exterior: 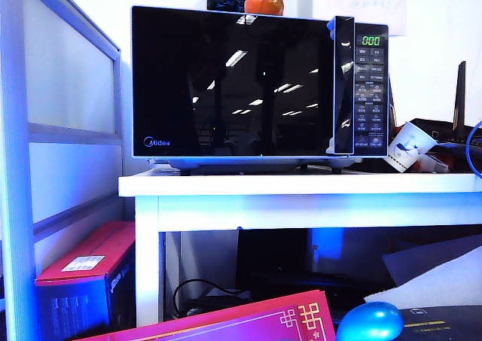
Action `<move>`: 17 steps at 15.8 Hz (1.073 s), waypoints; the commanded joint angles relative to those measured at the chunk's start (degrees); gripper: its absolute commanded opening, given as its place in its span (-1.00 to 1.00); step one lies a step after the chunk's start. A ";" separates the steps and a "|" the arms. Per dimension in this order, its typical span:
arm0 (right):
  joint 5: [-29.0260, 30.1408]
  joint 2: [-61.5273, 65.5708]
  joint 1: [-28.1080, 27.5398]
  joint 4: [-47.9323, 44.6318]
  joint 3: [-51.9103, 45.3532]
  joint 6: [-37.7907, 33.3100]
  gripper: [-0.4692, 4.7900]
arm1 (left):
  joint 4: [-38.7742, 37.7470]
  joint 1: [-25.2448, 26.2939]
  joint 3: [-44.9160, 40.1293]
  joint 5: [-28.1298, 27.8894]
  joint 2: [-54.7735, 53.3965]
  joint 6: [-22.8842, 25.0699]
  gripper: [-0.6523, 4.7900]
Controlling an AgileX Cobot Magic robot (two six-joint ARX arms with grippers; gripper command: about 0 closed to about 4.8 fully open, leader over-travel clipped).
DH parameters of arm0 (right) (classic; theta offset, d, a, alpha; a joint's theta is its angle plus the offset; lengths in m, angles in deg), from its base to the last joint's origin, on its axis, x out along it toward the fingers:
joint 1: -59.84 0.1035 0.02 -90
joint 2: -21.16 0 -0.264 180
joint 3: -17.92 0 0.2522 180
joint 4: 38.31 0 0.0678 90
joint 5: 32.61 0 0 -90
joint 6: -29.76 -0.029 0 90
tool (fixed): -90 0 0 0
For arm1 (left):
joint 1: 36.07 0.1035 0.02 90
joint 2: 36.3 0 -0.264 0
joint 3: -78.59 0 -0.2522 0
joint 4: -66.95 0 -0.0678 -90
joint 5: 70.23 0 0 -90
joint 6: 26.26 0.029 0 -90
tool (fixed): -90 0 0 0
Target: Open the microwave door, place the orange inside the microwave, then close the microwave door.
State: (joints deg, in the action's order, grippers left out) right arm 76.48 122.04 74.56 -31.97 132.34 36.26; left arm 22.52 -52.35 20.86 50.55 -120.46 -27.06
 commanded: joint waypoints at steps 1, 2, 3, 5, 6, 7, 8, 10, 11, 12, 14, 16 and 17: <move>-0.11 0.09 0.09 -0.96 0.37 -0.02 1.00 | 0.42 -0.37 0.26 0.02 -0.79 0.39 -0.70; -0.11 0.09 0.09 -1.11 0.39 -0.02 1.00 | 0.59 -0.37 0.26 -0.09 -0.79 0.39 -0.70; -0.11 0.24 0.09 -1.73 0.44 -0.02 1.00 | 0.96 -0.37 0.26 -0.02 -0.79 0.39 -0.70; -0.13 0.61 0.26 -1.79 1.05 -0.02 1.00 | 1.22 -0.37 0.26 0.00 -0.79 0.39 -0.70; -0.70 0.70 0.26 -1.49 1.44 -0.02 1.00 | 1.22 -0.37 0.26 0.02 -0.76 0.39 -0.70; -1.66 0.98 0.26 -1.29 1.81 -0.04 1.00 | 1.22 -0.37 0.26 0.04 -0.76 0.39 -0.70; -1.64 1.01 0.26 -1.51 1.86 -0.02 1.00 | 1.20 -0.37 0.26 0.04 -0.76 0.39 -0.70; -1.60 1.22 0.26 -1.42 1.86 -0.04 1.00 | 1.22 -0.37 0.26 0.04 -0.76 0.39 -0.70; -1.62 1.38 0.26 -1.46 1.86 -0.02 1.00 | 1.25 -0.37 0.26 0.02 -0.79 0.39 -0.70; -1.62 1.53 0.26 -1.44 1.86 -0.02 1.00 | 1.25 -0.37 0.26 0.02 -0.76 0.39 -0.70; -2.51 1.57 0.26 2.56 2.58 -0.02 1.00 | 1.25 -0.37 0.26 -0.11 -0.79 0.39 -0.70; -3.76 1.25 0.24 14.25 4.83 1.64 1.00 | 1.70 -0.37 0.26 -0.13 -0.79 1.42 -0.70; -6.64 0.96 0.24 17.66 5.07 1.57 1.00 | 2.21 -0.37 0.26 -0.13 -0.79 1.51 -0.70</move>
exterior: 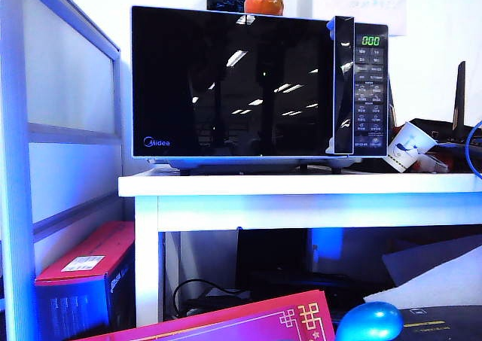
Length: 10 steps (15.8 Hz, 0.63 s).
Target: Open the microwave door, place the orange inside the microwave, then close the microwave door.
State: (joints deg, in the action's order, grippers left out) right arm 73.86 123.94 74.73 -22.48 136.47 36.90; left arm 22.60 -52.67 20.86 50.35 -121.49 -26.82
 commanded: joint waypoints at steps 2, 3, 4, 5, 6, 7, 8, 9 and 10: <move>-9.66 -2.29 0.09 14.67 1.25 0.94 1.00 | 2.38 -0.04 0.26 0.09 0.24 1.29 -0.70; -10.43 -3.58 0.09 16.83 1.25 0.96 1.00 | 2.34 -0.04 0.26 0.11 0.24 1.31 -0.70; -10.47 -5.53 0.09 18.64 1.25 0.96 1.00 | 2.32 -0.04 0.26 0.15 0.24 1.44 -0.70; -11.15 -7.26 0.09 19.45 1.25 0.98 1.00 | 2.38 -0.04 0.26 0.15 0.24 1.44 -0.70; -12.63 -9.38 0.09 20.76 1.25 0.98 1.00 | 2.43 -0.04 0.26 0.11 0.24 1.44 -0.70; -13.05 -10.86 0.09 22.45 1.25 0.98 1.00 | 2.67 -0.04 0.26 0.11 0.24 1.46 -0.70; -13.20 -11.80 0.09 24.15 1.22 0.81 1.00 | 3.08 -0.04 0.26 0.13 0.24 1.44 -0.70; -13.90 -12.74 0.09 27.67 1.22 -0.20 1.00 | 3.45 -0.04 0.26 0.17 0.24 1.42 -0.70; -14.05 -12.85 0.09 29.33 1.22 -1.29 1.00 | 3.45 -0.04 0.26 0.24 0.24 1.42 -0.70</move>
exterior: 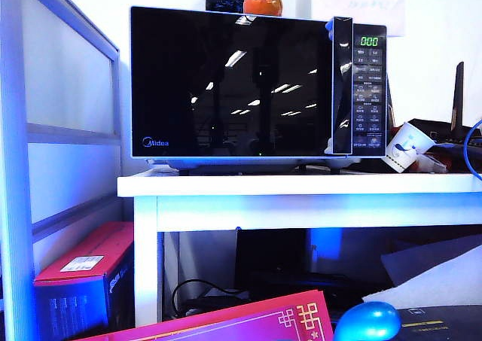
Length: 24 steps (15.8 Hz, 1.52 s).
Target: Open the microwave door, place the orange inside the microwave, then close the microwave door.
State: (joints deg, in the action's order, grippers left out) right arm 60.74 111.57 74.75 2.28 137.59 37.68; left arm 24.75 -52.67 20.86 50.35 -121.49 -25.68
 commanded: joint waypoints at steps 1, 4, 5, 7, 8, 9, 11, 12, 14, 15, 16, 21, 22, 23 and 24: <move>-0.90 -0.42 0.07 5.97 -0.11 -2.58 1.00 | 1.31 -0.04 0.26 0.26 0.24 0.28 -0.70; -0.92 -0.31 0.07 2.64 -5.35 -3.58 1.00 | 1.29 -0.04 0.26 0.28 0.24 0.28 -0.70; -0.94 -0.31 0.07 0.42 -8.13 -3.89 1.00 | 1.29 -0.04 0.26 0.28 0.24 0.28 -0.70; -2.97 -0.31 0.07 -5.77 -12.92 -4.63 1.00 | 1.18 -0.04 0.26 0.26 0.24 0.28 -0.70; -4.46 -0.31 0.07 -12.04 -16.35 -5.27 1.00 | 1.14 -0.04 0.26 0.26 0.24 0.28 -0.70; -5.27 -0.31 0.04 -15.82 -18.47 -6.14 1.00 | 1.11 -0.04 0.26 0.26 0.24 0.28 -0.70; -5.40 0.37 0.04 -24.68 -22.67 -6.45 1.00 | 1.09 -0.04 0.26 0.26 0.24 0.28 -0.70; -5.35 1.44 0.04 -26.77 -22.75 -6.43 1.00 | 1.09 -0.04 0.26 0.26 0.24 0.28 -0.70; -5.35 3.82 0.04 -30.58 -22.75 -6.43 1.00 | 1.07 -0.04 0.26 0.26 0.24 0.28 -0.70; -5.35 4.76 0.04 -32.04 -22.75 -6.43 1.00 | 0.98 -0.04 0.26 0.26 0.24 0.28 -0.70; -6.21 5.81 0.04 -33.40 -22.75 -6.45 1.00 | 0.79 -0.04 0.26 0.26 0.24 0.28 -0.70; -11.30 8.37 -0.02 -38.18 -22.75 -6.47 1.00 | 0.66 -0.04 0.26 0.24 0.24 0.31 -0.70; -11.19 8.90 -0.02 -39.39 -22.75 -6.47 1.00 | 0.68 -0.04 0.26 0.24 0.24 0.31 -0.70; -11.19 9.64 -0.02 -41.05 -22.75 -6.45 1.00 | 0.68 -0.04 0.26 0.26 0.24 0.31 -0.70; -11.21 10.19 -0.02 -42.12 -22.75 -6.43 1.00 | 0.63 -0.04 0.26 0.24 0.24 0.31 -0.70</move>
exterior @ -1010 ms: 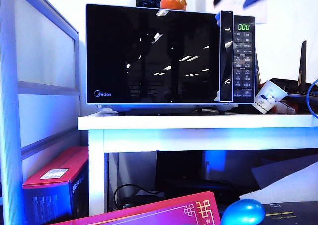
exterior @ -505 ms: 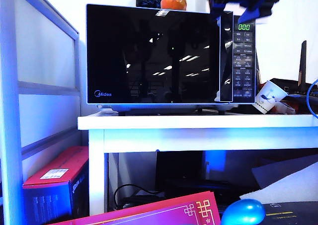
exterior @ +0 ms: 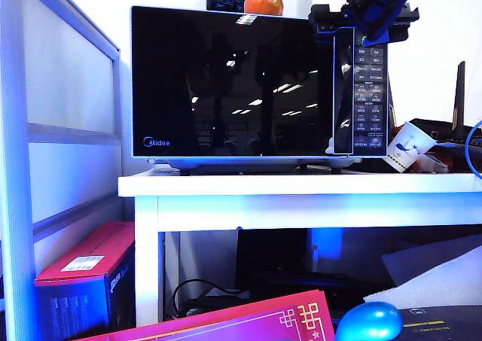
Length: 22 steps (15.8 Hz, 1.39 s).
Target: Open the microwave door, place the orange inside the microwave, then close the microwave door.
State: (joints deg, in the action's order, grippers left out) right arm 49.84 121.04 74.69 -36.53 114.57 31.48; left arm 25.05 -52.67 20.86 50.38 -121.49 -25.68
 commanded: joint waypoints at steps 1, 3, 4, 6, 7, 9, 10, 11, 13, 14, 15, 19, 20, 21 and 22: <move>-0.31 1.05 0.04 -3.45 0.26 -0.22 1.00 | 0.31 -0.04 0.26 0.22 0.24 0.31 -0.70; -0.33 1.57 0.04 -3.30 0.26 -0.20 0.57 | 0.28 -0.04 0.26 0.22 0.24 0.31 -0.70; -0.33 1.55 0.04 -3.32 0.26 -0.17 0.43 | -0.02 -0.04 0.26 0.22 0.24 0.31 -0.70; -0.33 1.53 0.04 -3.30 0.26 -0.17 0.29 | -0.31 -0.04 0.26 0.22 0.24 0.31 -0.70; -0.33 1.51 0.04 -3.28 0.26 -0.17 0.29 | -0.39 -0.04 0.26 0.22 0.24 0.33 -0.70; -0.31 1.36 0.04 -3.28 0.26 -0.17 0.29 | -0.61 -0.04 0.26 0.20 0.24 0.52 -0.70; -0.28 1.31 0.04 -3.28 0.26 -0.17 0.29 | -0.59 -0.04 0.26 0.20 0.24 0.52 -0.70; -0.28 1.31 0.04 -3.28 0.26 -0.17 0.28 | -0.57 -0.04 0.26 0.20 0.24 0.52 -0.70; -0.28 1.31 0.04 -3.23 0.26 -0.02 -0.07 | -0.57 -0.04 0.26 0.22 0.24 0.52 -0.70; -0.28 1.31 0.04 -3.23 0.26 -0.04 -0.19 | -0.57 -0.04 0.26 0.22 0.24 0.52 -0.70; -0.28 1.31 0.04 -3.21 0.26 -0.22 -0.19 | -0.61 -0.04 0.26 0.20 0.24 0.52 -0.70; -0.28 0.28 0.07 -1.31 0.26 -0.22 -0.19 | -0.63 -0.04 0.26 0.20 0.24 0.52 -0.70; -0.04 -0.76 0.07 0.31 0.26 -0.20 -0.17 | -0.61 -0.04 0.26 0.20 0.24 0.52 -0.70; 0.13 -1.60 0.09 1.73 0.26 -0.20 -0.17 | -0.61 -0.04 0.26 0.22 0.24 0.52 -0.70; 0.15 -2.36 0.11 3.34 0.26 -0.22 -0.17 | -0.59 -0.04 0.26 0.24 0.24 0.50 -0.70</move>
State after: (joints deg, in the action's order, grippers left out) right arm 50.17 121.15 74.78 -34.81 114.57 30.23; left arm 23.81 -52.67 20.86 50.38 -121.49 -25.64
